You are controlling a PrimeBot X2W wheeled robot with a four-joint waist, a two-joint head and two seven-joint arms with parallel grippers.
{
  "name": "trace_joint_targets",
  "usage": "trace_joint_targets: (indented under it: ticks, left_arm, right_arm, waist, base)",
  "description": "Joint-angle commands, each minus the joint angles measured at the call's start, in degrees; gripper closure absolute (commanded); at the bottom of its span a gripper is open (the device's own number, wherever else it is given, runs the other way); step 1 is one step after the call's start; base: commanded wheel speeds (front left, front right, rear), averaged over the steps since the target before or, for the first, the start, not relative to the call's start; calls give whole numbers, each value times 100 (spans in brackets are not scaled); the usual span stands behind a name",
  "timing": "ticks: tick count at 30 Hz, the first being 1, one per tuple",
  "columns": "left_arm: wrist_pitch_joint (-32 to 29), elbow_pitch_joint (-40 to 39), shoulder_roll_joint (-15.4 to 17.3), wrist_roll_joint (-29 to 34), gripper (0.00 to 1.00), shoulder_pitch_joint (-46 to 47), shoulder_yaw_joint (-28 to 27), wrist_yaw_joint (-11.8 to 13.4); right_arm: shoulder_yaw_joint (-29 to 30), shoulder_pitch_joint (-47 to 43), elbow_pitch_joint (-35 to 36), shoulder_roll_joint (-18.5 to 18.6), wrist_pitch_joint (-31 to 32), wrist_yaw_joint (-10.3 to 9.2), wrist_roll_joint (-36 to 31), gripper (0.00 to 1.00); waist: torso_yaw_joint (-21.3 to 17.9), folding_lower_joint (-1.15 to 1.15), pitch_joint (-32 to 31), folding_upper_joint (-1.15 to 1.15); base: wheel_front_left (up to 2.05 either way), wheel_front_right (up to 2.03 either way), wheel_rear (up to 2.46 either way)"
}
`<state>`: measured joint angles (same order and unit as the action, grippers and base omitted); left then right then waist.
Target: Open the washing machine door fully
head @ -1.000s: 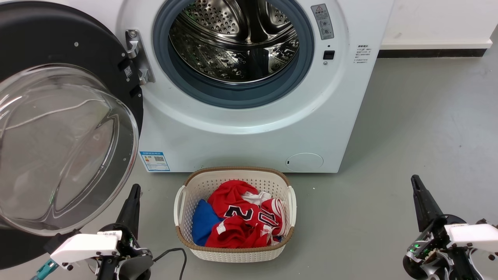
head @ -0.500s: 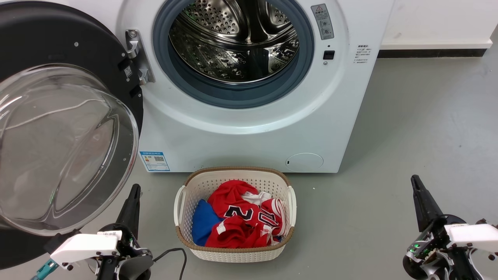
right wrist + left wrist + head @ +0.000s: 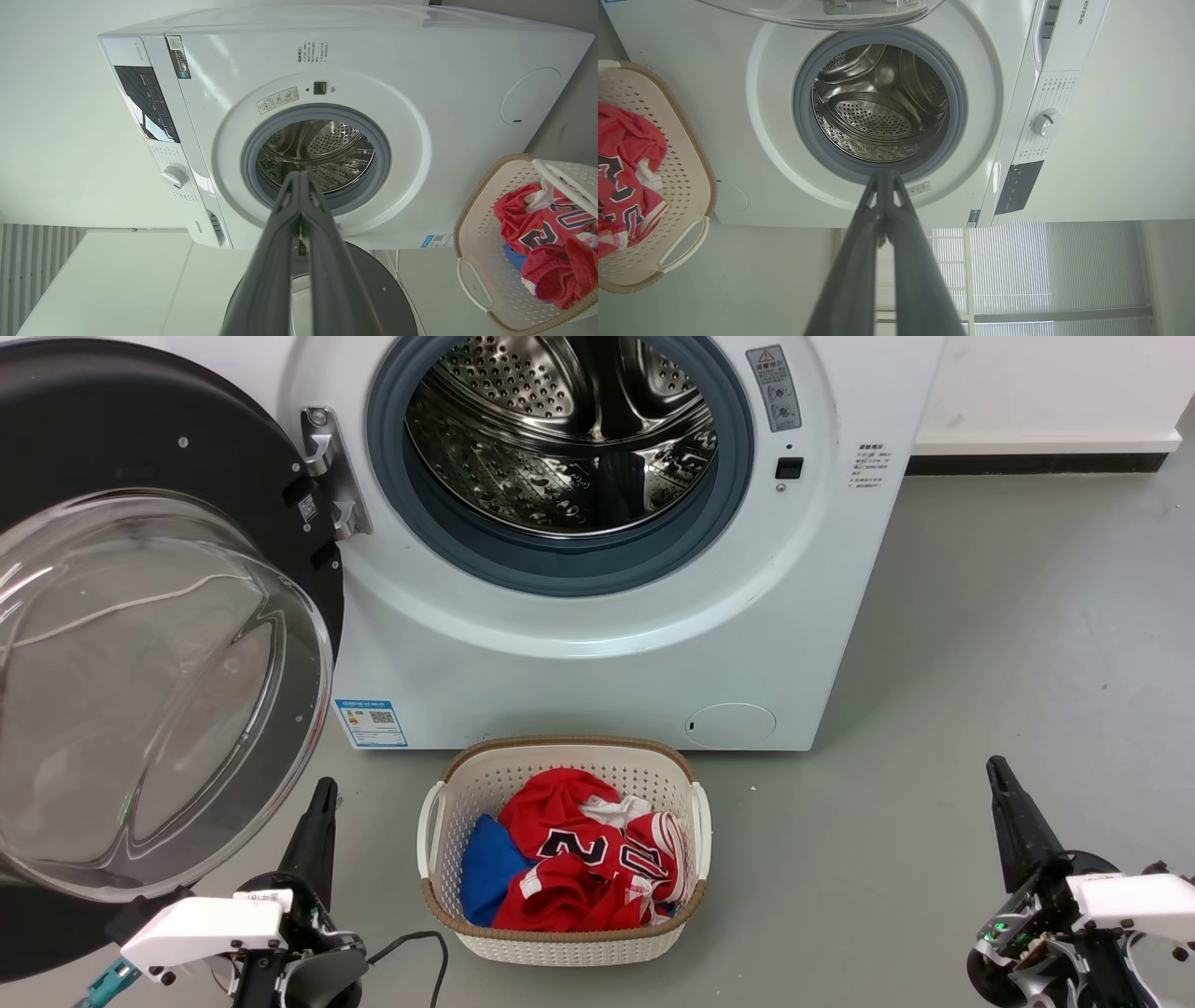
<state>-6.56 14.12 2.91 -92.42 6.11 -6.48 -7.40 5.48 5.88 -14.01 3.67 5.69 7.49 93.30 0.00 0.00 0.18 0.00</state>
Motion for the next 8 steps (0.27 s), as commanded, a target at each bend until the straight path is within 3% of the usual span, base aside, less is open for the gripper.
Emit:
trace_joint_targets:
  ticks: [1,8]
  left_arm:
    - [-15,1,-5,1,100,38,-19,-24]
    - [-15,1,-5,1,100,38,-19,-24]
  right_arm:
    - [13,63,-8,-12,28,0,-17,100]
    - [23,64,-8,-19,29,0,-30,100]
  waist:
    - [0,0,0,0]
    - [0,0,0,0]
  base:
    - [0,0,0]
    - [0,0,0]
